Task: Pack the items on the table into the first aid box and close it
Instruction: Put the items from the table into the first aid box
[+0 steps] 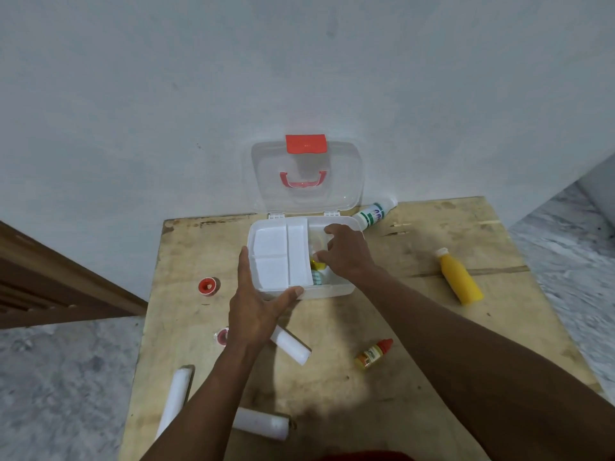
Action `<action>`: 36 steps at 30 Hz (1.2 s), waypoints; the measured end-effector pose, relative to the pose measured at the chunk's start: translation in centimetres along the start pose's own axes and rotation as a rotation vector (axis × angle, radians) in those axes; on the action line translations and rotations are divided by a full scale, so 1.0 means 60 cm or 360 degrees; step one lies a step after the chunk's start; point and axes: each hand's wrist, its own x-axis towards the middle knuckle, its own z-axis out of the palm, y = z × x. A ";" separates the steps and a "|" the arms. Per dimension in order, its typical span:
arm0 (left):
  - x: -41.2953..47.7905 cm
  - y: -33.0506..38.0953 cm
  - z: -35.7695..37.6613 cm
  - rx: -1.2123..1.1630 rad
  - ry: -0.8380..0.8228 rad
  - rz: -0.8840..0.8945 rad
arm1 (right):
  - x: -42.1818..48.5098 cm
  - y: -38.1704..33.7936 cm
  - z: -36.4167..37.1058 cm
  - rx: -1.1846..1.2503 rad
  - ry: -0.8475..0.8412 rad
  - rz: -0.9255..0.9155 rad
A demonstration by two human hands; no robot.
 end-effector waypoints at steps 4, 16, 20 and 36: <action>0.001 0.000 0.001 -0.0027 -0.0003 0.0007 | 0.006 -0.007 0.006 -0.0011 0.0034 -0.0055; -0.002 0.003 0.001 -0.0032 0.0012 -0.0057 | 0.016 -0.020 0.017 -0.0067 0.0025 -0.0161; -0.002 0.005 0.000 -0.0027 0.0001 -0.0052 | 0.010 -0.022 0.015 -0.0052 -0.0018 -0.0168; 0.006 -0.007 -0.005 0.0013 -0.0006 0.0049 | -0.071 0.012 -0.055 0.0056 0.0289 -0.0038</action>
